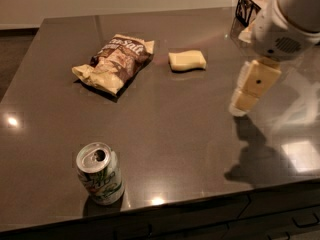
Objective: Move brown chip bag near 7up can
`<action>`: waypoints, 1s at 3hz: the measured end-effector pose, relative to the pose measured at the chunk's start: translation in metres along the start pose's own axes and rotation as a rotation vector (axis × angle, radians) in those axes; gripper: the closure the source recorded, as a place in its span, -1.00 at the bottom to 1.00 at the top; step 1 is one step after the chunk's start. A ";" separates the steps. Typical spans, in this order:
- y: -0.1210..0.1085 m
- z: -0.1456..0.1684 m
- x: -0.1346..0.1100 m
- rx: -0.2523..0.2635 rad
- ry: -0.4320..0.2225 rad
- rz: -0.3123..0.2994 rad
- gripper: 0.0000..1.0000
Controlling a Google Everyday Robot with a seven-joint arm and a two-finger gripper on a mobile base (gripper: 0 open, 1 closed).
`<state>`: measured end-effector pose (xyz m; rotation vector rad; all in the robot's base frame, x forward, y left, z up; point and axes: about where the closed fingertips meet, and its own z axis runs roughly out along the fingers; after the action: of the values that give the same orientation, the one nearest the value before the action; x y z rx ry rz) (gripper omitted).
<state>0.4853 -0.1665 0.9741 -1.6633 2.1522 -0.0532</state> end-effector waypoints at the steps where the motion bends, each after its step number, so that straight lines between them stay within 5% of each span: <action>1: -0.013 0.023 -0.044 0.001 -0.065 0.048 -1.00; 3: -0.022 0.065 -0.135 0.023 -0.096 0.236 -1.00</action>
Offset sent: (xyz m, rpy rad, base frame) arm 0.0698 0.1390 -0.0123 0.1964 0.0502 -0.2311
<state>0.5545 -0.0324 0.9609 -1.3599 2.2486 0.0693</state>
